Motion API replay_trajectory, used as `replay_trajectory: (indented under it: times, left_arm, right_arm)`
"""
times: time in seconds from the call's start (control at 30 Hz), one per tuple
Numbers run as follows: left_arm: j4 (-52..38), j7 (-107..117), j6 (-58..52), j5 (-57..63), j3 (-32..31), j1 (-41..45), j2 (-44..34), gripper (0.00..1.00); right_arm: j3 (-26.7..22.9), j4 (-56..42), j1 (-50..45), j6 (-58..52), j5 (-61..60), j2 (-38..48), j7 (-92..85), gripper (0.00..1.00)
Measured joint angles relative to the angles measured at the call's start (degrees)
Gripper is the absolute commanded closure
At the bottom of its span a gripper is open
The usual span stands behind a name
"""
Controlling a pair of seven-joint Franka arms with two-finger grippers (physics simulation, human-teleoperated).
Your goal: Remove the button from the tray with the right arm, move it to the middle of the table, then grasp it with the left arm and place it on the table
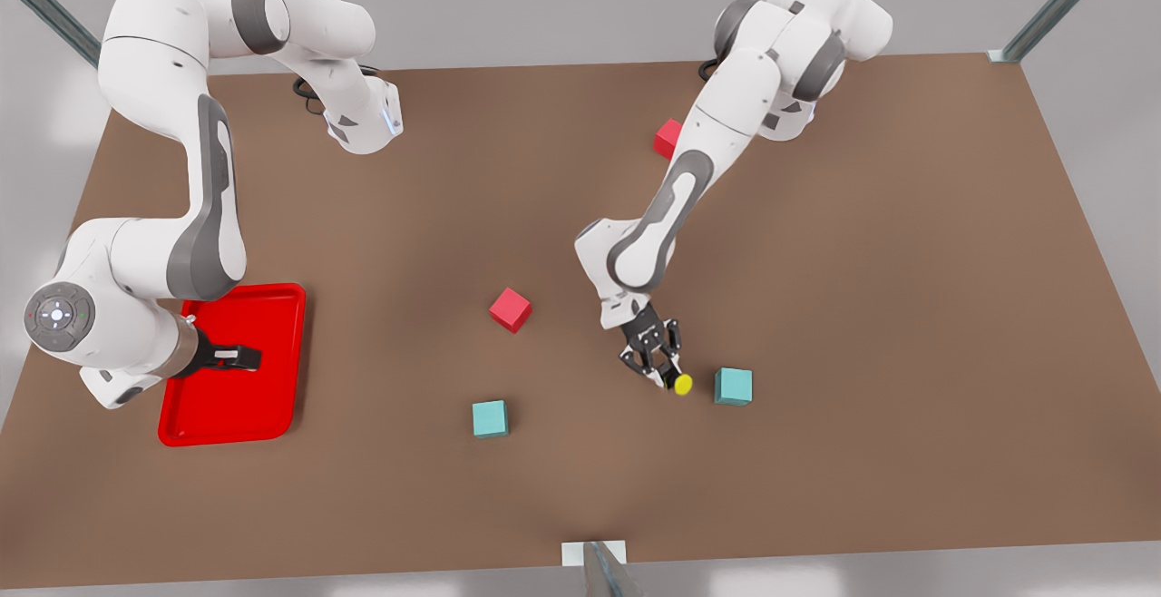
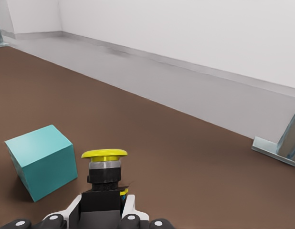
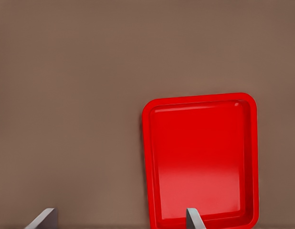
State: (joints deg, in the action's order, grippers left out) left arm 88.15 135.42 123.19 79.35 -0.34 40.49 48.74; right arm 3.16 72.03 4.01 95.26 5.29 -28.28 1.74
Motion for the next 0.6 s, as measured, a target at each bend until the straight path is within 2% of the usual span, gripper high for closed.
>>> replay_trajectory:
  times: [0.6]
  left_arm:
    - [0.02, 12.38, -8.93, 1.33, 0.21, 5.33, 4.09, 0.63]
  right_arm:
    - [0.0, 0.06, -0.06, 0.0, -0.05, -0.01, 0.01, 0.0]
